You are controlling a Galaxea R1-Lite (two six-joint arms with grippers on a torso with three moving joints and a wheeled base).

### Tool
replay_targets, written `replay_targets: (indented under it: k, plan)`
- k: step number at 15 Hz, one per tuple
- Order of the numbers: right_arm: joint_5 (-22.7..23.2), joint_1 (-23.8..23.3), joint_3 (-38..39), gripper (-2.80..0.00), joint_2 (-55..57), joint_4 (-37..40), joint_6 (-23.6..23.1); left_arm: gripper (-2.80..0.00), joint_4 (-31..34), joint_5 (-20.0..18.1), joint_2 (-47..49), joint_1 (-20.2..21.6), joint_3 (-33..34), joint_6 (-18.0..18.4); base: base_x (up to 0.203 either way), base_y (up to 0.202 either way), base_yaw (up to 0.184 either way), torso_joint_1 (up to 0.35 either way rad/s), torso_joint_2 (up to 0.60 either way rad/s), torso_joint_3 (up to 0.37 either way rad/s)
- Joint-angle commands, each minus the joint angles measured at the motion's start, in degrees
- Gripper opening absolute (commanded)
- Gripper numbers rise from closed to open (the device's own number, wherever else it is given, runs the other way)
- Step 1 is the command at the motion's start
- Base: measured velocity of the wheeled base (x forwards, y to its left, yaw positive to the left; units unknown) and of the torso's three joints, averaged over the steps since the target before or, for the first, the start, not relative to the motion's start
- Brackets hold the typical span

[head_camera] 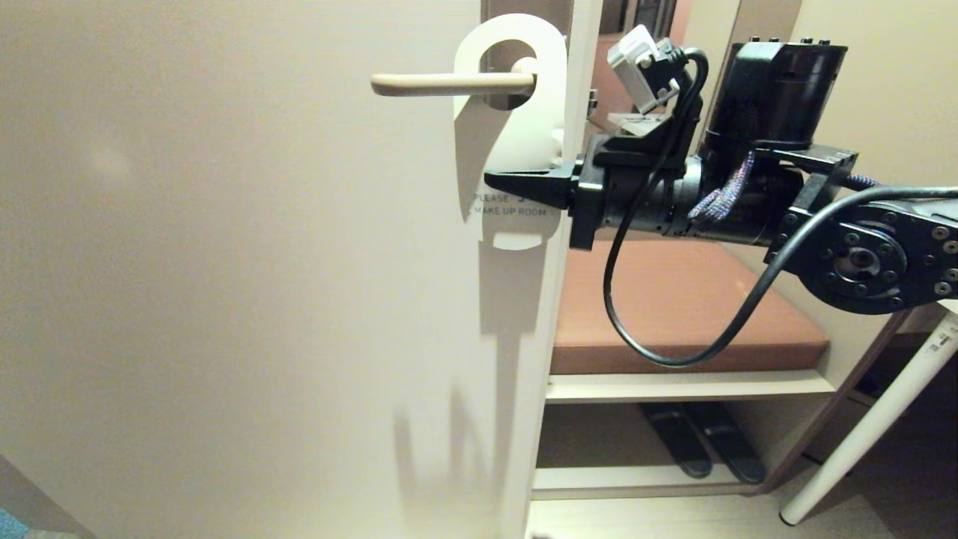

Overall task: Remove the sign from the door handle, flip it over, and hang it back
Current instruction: Take down the sign

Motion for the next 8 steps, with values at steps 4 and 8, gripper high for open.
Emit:
replay_targets:
  k: [4,8]
  plan:
    - [-8.61,1.63,2.64,-2.8,-2.08,-0.16,-0.08,-2.8,0.02,-0.01,0.0,0.02,0.0,0.0,0.0,0.0,0.0,0.0,0.0,0.0]
    - [-15.13,3.41,3.08,-2.8,-2.67,0.71,0.63,-2.8,0.02,-0.01,0.0,0.02,0.0,0.0,0.0,0.0,0.0,0.0,0.0,0.0]
